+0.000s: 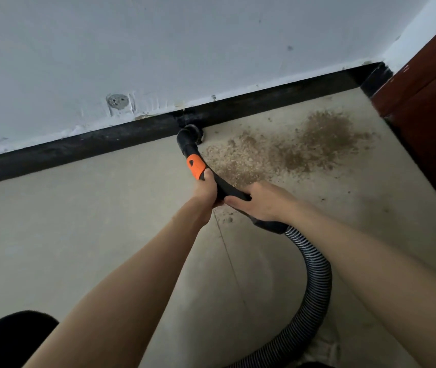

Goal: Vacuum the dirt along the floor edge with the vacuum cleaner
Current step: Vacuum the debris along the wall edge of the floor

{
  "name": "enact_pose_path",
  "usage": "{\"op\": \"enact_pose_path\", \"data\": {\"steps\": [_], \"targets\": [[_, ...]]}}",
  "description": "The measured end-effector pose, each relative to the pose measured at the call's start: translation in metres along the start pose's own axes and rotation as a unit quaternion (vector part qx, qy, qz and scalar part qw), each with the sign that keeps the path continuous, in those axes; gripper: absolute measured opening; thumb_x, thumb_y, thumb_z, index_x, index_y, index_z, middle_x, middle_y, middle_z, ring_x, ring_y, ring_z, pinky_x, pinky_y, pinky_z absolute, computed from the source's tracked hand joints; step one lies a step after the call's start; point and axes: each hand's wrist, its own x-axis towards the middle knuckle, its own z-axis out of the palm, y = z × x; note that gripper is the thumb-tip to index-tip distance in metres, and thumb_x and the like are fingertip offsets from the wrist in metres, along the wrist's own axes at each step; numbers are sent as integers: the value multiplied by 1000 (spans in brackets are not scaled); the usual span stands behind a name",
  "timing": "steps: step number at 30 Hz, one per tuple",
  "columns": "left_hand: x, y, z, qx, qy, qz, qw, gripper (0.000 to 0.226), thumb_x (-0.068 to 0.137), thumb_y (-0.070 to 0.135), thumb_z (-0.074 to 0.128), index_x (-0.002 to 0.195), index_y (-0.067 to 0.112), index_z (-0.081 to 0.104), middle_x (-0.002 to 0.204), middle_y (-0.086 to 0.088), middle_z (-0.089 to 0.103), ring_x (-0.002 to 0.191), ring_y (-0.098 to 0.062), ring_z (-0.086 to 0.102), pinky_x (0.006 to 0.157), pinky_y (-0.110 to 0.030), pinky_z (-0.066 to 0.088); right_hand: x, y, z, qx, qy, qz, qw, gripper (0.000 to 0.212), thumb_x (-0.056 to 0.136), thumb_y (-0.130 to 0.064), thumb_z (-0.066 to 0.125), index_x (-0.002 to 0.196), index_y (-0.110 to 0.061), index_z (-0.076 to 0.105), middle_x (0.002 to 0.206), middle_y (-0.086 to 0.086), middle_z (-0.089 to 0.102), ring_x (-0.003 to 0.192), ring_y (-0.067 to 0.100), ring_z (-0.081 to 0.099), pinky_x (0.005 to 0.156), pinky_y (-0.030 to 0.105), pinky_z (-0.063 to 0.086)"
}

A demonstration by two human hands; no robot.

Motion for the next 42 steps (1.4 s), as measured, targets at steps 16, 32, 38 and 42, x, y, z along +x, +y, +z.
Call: {"op": "enact_pose_path", "data": {"steps": [16, 32, 38, 42], "targets": [[12, 5, 88, 62, -28, 19, 997, 52, 104, 37, 27, 140, 0, 31, 112, -14, 47, 102, -30, 51, 88, -40, 48, -8, 86, -10, 108, 45, 16, 993, 60, 90, -70, 41, 76, -15, 58, 72, 6, 64, 66, 23, 62, 63, 37, 48], [22, 18, 170, 133, -54, 28, 989, 50, 104, 37, 27, 136, 0, 36, 94, -10, 49, 98, -30, 53, 99, -46, 46, -9, 141, -24, 90, 112, 116, 983, 63, 87, -75, 40, 65, -17, 50, 60, 1, 54, 53, 19, 54, 48, 29, 33], [27, 31, 198, 154, -87, 42, 983, 49, 104, 36, 28, 135, -2, 36, 95, -8, 50, 86, -23, 53, 74, -34, 49, -4, 156, -33, 116, 129, 163, 971, 65, 87, -76, 38, 69, -15, 50, 69, 5, 57, 60, 22, 56, 51, 30, 35], [29, 38, 205, 161, -103, 42, 981, 47, 104, 34, 30, 134, -2, 36, 85, -4, 47, 72, -17, 50, 59, -26, 46, -1, 159, -38, 133, 127, 172, 968, 64, 88, -74, 39, 68, -14, 47, 68, 6, 53, 61, 25, 54, 54, 31, 36]]}}
